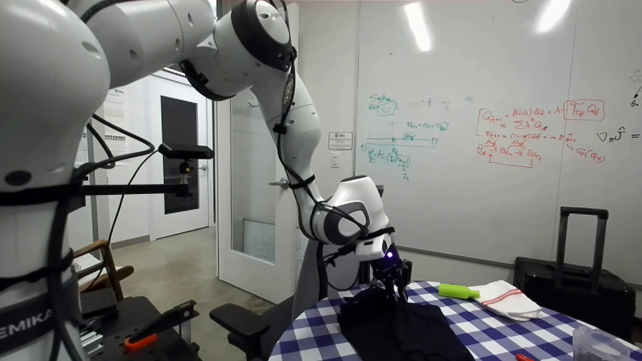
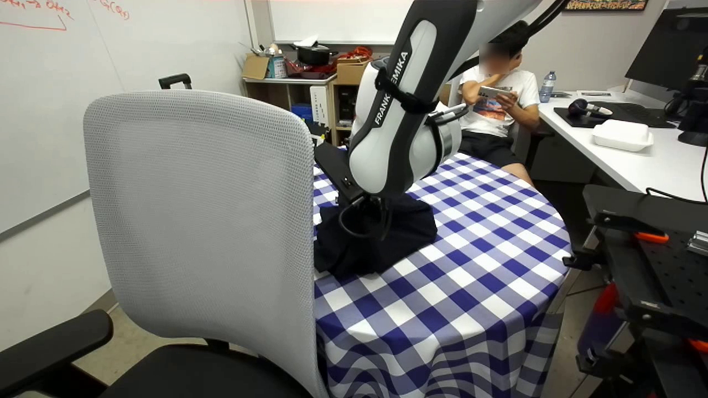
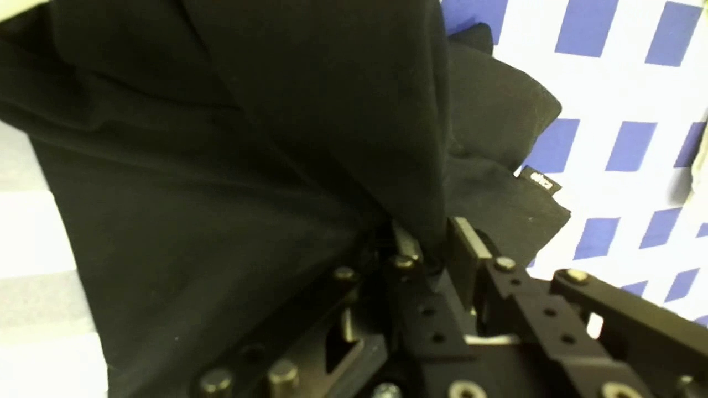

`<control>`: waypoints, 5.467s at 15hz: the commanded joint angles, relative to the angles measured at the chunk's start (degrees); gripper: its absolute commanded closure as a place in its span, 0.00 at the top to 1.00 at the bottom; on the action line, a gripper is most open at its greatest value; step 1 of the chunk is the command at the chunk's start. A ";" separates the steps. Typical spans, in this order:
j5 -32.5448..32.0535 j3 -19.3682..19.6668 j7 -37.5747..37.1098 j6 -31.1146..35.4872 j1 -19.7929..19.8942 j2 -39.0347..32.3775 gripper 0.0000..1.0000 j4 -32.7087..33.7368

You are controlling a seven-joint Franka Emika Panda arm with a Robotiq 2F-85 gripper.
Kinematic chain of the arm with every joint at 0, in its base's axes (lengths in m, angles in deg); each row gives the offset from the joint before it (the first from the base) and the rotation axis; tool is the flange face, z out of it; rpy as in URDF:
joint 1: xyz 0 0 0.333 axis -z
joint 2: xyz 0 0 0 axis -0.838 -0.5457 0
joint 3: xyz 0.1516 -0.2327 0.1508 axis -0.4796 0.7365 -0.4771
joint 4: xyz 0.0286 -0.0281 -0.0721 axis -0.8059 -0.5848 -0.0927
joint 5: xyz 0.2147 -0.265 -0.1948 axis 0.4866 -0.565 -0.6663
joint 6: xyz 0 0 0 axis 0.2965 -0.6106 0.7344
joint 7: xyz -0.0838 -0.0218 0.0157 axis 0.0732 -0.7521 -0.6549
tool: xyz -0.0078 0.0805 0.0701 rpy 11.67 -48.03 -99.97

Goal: Put the black cloth on the chair

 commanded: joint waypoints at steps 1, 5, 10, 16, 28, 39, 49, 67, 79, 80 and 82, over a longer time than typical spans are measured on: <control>-1.67 -0.90 -0.33 -0.41 1.85 3.66 0.00 -1.44; -1.55 1.70 -0.77 0.45 1.37 9.67 0.02 -2.20; 0.12 13.22 -2.84 -2.00 -5.86 15.66 0.01 1.25; -1.53 29.32 -7.20 -7.53 -17.83 17.03 0.01 9.55; -10.65 42.05 -19.12 -17.97 -27.22 13.21 0.01 30.13; -29.49 26.40 -20.67 -32.35 -35.45 14.95 0.01 41.27; -29.33 9.77 -10.85 -38.67 -38.82 10.61 0.35 26.21; -42.97 -16.58 16.89 -53.20 -8.09 27.68 1.00 22.43; -50.69 -18.82 51.50 -61.22 12.21 55.18 1.00 -7.31; -49.17 -18.79 55.04 -59.55 14.04 57.59 1.00 -10.60; -42.11 -18.07 64.07 -54.66 17.55 62.36 1.00 -16.94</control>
